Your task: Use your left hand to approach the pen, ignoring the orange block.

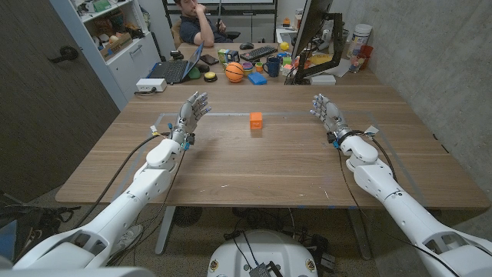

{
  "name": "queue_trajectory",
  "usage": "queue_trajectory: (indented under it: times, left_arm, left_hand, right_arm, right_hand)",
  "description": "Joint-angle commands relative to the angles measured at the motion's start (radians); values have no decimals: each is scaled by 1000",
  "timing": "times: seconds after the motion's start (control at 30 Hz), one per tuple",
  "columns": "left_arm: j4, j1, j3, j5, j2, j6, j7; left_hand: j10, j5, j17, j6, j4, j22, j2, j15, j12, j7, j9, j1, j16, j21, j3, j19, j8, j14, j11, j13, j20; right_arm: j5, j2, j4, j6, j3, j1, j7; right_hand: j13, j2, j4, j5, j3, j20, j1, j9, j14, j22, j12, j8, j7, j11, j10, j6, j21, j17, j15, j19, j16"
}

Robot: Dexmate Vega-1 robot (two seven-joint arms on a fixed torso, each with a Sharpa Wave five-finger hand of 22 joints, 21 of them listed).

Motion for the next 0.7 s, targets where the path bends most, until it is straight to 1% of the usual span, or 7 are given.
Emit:
queue_trajectory:
  times: [0.03, 0.1, 0.3, 0.5, 0.6, 0.7]
  left_arm:
    - [-65, 40, -14, 79, 43, -75, 28]
    - [-85, 52, -19, 99, 56, -89, 37]
    - [-154, 100, -40, 169, 91, -108, 94]
    - [-220, 149, -64, 257, 135, -103, 152]
    - [-255, 176, -79, 298, 153, -95, 183]
    - [-288, 203, -96, 345, 164, -91, 221]
  left_hand:
    - [-3, 7, 4, -13, -5, 3, -5, -3, 2, -19, 2, 8, -1, -8, 6, 4, -1, -5, -4, 1, -4]
    - [-15, 7, 4, -26, -9, 3, -9, -5, -2, -26, 1, 10, -4, -14, 5, -2, -5, -14, -6, 1, -3]
    - [-33, 8, 3, -42, -18, 2, -20, -4, -6, -31, 1, 13, -7, -22, 3, -9, -7, -26, -8, 1, -3]
    - [-48, 10, 3, -64, -30, 2, -31, -3, -8, -43, 0, 20, -8, -29, 2, -14, -11, -34, -14, 1, -1]
    - [-59, 11, 3, -76, -38, 2, -35, -3, -10, -49, 0, 25, -8, -36, 2, -22, -11, -38, -12, 0, 5]
    - [-74, 12, 3, -89, -45, 3, -41, -3, -12, -61, 0, 29, -9, -41, 2, -25, -12, -45, -15, 0, 8]
  right_arm:
    - [-37, 41, 17, -10, 36, 1, 34]
    - [-41, 45, 20, -11, 38, 2, 41]
    - [-50, 54, 20, -12, 45, 3, 53]
    - [-58, 61, 22, -12, 49, 4, 64]
    - [-60, 65, 24, -12, 49, 5, 69]
    - [-62, 69, 27, -14, 48, 7, 75]
  right_hand:
    - [3, 0, -1, 5, 7, 5, 10, 2, -2, 2, 5, 4, 2, -2, 7, 9, -1, 5, 6, 0, 6]
    - [3, 0, -1, 5, 7, 5, 10, 2, -2, 2, 5, 4, 2, -1, 7, 9, -1, 5, 6, 0, 6]
    - [3, 0, -1, 5, 6, 5, 10, 2, -2, 2, 5, 4, 2, -2, 7, 8, -2, 5, 5, 1, 6]
    - [3, 0, -1, 5, 6, 5, 10, 2, -2, 2, 5, 4, 2, -2, 7, 8, -3, 5, 6, 1, 6]
    - [3, 0, -1, 5, 6, 4, 10, 2, -2, 2, 5, 4, 1, -3, 7, 8, -4, 5, 5, 1, 5]
    - [3, 0, -1, 5, 6, 5, 10, 2, -2, 2, 5, 4, 1, -2, 7, 7, -5, 5, 5, 2, 5]
